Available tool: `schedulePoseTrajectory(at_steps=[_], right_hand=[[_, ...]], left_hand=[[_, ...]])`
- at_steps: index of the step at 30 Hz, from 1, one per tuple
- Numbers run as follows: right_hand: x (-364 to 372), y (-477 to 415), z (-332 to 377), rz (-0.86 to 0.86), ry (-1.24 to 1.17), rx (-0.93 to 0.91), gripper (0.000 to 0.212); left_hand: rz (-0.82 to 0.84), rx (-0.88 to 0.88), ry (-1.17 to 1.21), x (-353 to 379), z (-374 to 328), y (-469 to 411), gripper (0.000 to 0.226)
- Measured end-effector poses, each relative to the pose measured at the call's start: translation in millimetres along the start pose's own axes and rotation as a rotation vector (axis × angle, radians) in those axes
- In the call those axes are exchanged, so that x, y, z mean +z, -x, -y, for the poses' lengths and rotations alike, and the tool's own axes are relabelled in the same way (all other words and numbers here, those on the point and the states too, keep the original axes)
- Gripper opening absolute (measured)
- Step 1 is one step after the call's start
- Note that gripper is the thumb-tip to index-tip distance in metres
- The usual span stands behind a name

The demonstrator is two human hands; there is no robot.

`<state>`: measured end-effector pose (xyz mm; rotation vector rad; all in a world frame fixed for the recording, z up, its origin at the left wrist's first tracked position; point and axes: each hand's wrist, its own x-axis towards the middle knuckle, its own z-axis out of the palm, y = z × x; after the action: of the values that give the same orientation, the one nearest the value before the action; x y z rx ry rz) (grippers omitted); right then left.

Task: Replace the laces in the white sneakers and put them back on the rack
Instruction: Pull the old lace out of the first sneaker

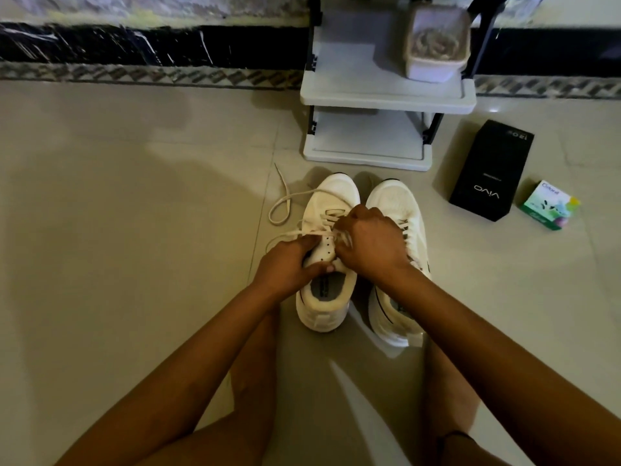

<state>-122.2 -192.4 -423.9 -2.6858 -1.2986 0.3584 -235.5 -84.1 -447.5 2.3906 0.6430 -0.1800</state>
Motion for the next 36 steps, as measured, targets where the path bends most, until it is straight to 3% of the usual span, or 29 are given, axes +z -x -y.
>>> schedulePoseTrajectory(at_steps=[5, 6, 9, 11, 13, 17, 24, 26, 27, 29, 31, 34, 36], right_hand=[[4.2, -4.8, 5.1, -0.089, 0.066, -0.067, 0.027], [2.2, -6.6, 4.3, -0.09, -0.074, -0.035, 0.026], [-18.9, -10.1, 5.0, -0.017, -0.791, 0.094, 0.016], [-27.6, -10.0, 5.7, -0.025, -0.994, 0.105, 0.014], [-27.0, -10.9, 4.0, -0.026, -0.905, 0.1, 0.018], [-6.7, -6.6, -3.2, 0.121, -0.266, 0.028, 0.047], [7.7, -7.4, 1.8, -0.065, 0.012, -0.024, 0.026], [7.3, -11.8, 0.7, -0.067, -0.155, 0.023, 0.019], [3.7, -12.7, -1.5, -0.044, -0.351, 0.085, 0.016], [-14.9, -7.0, -2.7, 0.084, -0.942, 0.251, 0.012], [-38.6, -1.8, 2.0, 0.13, -1.423, 0.253, 0.014], [-70.7, -11.3, 12.4, -0.073, -1.485, 0.091, 0.014], [-77.4, -21.5, 13.3, -0.177, -1.344, 0.13, 0.022]], left_hand=[[0.041, -0.032, -0.049, 0.5, 2.4, -1.2, 0.069], [0.039, -0.031, -0.045, 1.0, 3.3, -1.4, 0.069], [0.033, -0.041, -0.027, 1.4, 5.7, -1.8, 0.069], [0.04, -0.043, -0.033, 2.0, 6.2, -2.3, 0.07], [0.04, -0.041, -0.03, 1.8, 5.7, -2.4, 0.07], [0.038, -0.043, -0.018, 2.0, 5.4, -2.3, 0.071], [0.037, -0.036, -0.045, 2.5, 6.2, -1.9, 0.071], [0.04, -0.032, -0.038, 2.0, 7.9, -1.9, 0.07], [0.046, -0.037, -0.025, 1.5, 8.7, -2.0, 0.072], [0.054, -0.053, -0.006, 1.9, 9.7, -1.4, 0.075], [0.054, -0.057, -0.021, 2.4, 8.3, -1.0, 0.071], [0.058, -0.063, -0.029, 1.3, 4.8, -0.3, 0.069], [0.072, -0.064, -0.045, -1.1, 2.7, 0.1, 0.069]])
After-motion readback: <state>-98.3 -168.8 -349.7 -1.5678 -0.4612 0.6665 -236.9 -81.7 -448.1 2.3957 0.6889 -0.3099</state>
